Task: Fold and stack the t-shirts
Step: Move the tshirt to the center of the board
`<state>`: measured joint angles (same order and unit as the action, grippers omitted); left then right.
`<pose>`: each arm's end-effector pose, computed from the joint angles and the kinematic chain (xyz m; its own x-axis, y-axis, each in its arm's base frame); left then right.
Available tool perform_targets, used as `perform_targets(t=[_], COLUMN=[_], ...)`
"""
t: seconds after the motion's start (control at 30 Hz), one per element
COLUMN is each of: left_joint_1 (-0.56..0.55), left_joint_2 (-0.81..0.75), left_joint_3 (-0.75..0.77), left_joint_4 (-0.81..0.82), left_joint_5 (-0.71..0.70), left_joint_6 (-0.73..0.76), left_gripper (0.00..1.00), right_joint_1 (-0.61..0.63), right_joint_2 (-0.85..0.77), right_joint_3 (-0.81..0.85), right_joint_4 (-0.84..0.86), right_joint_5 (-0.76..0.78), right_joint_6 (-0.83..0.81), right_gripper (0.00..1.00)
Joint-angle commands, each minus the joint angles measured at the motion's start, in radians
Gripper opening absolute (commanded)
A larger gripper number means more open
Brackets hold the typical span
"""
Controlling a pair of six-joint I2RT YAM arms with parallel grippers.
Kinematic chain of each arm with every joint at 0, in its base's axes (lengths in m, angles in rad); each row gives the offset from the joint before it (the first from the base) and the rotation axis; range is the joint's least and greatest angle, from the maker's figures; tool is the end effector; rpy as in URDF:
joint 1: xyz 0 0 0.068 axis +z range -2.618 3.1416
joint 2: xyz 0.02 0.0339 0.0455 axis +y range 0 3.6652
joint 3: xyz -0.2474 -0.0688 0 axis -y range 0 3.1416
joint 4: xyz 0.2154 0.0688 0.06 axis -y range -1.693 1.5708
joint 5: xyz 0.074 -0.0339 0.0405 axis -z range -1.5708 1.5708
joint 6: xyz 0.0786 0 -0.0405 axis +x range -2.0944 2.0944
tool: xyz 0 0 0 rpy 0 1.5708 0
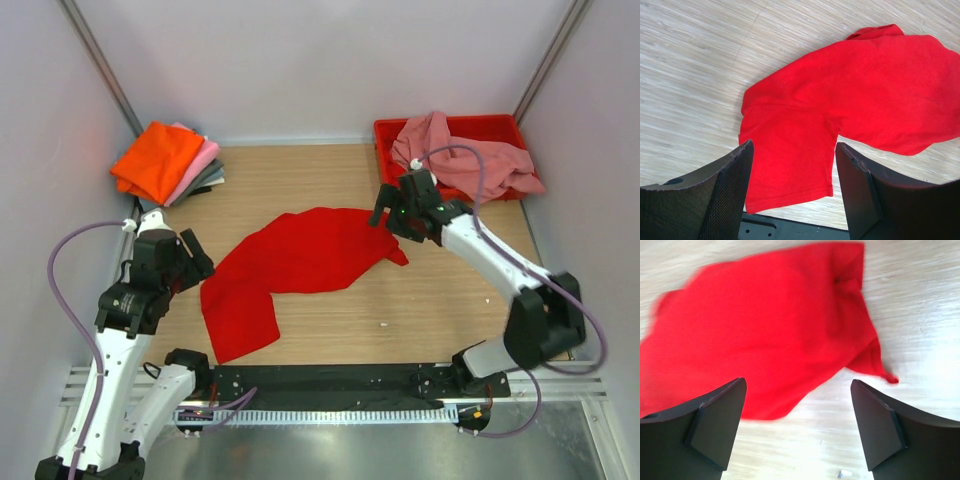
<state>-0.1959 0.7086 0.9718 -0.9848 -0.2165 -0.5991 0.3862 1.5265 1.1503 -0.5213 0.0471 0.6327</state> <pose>0.1384 -0.0102 0.2889 -0.5531 -0.4517 -0.7000 -0.3390 0.8896 -0.3062 0.3039 0.1196 0.2181 -0.7904 0.3162 -0.5246 0.1467 0.9293 0.3390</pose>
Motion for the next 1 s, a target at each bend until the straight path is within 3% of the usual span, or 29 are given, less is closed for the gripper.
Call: perform_targets(t=[0.0, 0.13, 0.3, 0.63, 0.73, 0.87, 0.97], left_joint_1=[0.007, 0.01, 0.012, 0.012, 0.012, 0.012, 0.012], left_joint_2=[0.0, -0.003, -0.009, -0.011, -0.014, -0.018, -0.023], left_joint_3=[-0.001, 0.001, -0.001, -0.002, -0.001, -0.001, -0.004], left_joint_4=[0.031, 0.031, 0.032, 0.034, 0.035, 0.035, 0.037], left_joint_5=[-0.004, -0.001, -0.001, 0.0, 0.002, 0.005, 0.005], left_joint_6=[-0.001, 0.001, 0.001, 0.002, 0.002, 0.002, 0.004], left_gripper=[0.68, 0.68, 0.68, 0.68, 0.68, 0.68, 0.68], right_joint_1=[0.039, 0.114, 0.164, 0.161, 0.16, 0.16, 0.161], right_joint_2=[-0.196, -0.207, -0.1, 0.063, 0.115, 0.144, 0.078], right_joint_3=[-0.117, -0.25, -0.313, -0.276, -0.268, -0.271, -0.267], right_joint_4=[0.049, 0.109, 0.208, 0.351, 0.403, 0.439, 0.335], right_joint_5=[0.082, 0.037, 0.005, 0.102, 0.102, 0.103, 0.106], right_joint_6=[-0.015, 0.022, 0.064, 0.029, 0.015, -0.011, 0.004], right_gripper=[0.9, 0.86, 0.85, 0.75, 0.62, 0.19, 0.06])
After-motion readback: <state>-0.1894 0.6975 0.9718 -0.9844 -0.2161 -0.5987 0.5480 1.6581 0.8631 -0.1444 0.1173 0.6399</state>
